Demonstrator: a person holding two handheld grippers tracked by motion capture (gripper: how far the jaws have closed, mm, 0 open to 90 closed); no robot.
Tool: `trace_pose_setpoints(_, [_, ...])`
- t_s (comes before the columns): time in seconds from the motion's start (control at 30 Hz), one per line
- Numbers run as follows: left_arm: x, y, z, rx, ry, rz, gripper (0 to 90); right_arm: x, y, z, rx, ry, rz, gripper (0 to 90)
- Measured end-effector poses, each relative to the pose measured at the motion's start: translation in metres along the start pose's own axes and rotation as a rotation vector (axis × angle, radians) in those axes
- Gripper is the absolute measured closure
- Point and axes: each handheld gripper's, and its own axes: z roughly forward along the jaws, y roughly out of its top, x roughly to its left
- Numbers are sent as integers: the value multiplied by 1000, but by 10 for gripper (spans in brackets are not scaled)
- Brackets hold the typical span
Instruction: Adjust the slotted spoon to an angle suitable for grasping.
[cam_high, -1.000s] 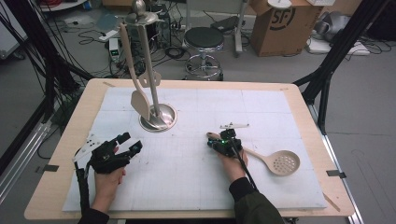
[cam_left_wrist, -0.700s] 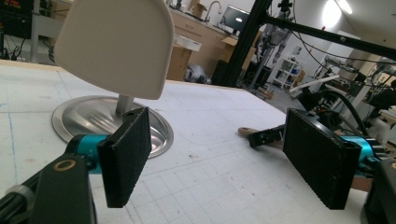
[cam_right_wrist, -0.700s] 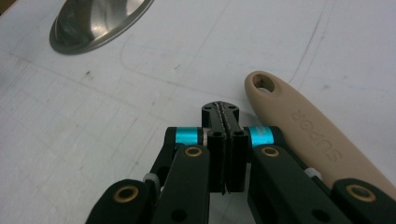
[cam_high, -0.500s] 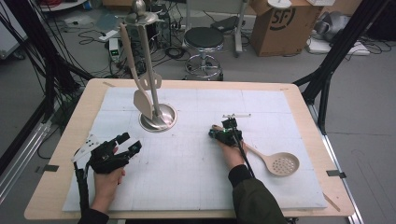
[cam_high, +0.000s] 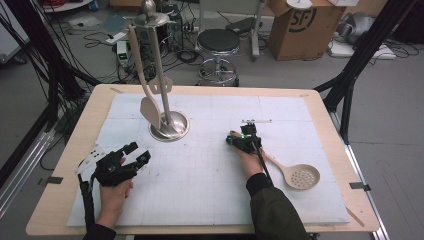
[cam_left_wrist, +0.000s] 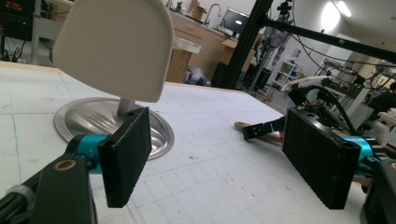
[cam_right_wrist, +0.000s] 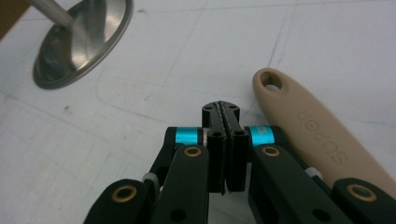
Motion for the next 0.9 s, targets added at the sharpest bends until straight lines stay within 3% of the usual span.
trace_pose_setpoints(0.2, [0,0,0,2,2,0,248,-4,-4,-9,-24,55,-1,816])
trace_pose_setpoints(0.3, [-1,0,0,-2,2,4,249,-4,-5,-15,-32,69,-18,653])
trace_pose_setpoints(0.5, [-1,0,0,-6,5,3,251,-5,-2,-29,-57,104,-5,505])
trace_pose_setpoints(0.7, [-1,0,0,-5,2,3,251,-10,0,-47,-58,87,-15,424])
trace_pose_setpoints(0.9, [-1,0,0,-3,5,8,251,-20,2,-77,-72,65,-26,418])
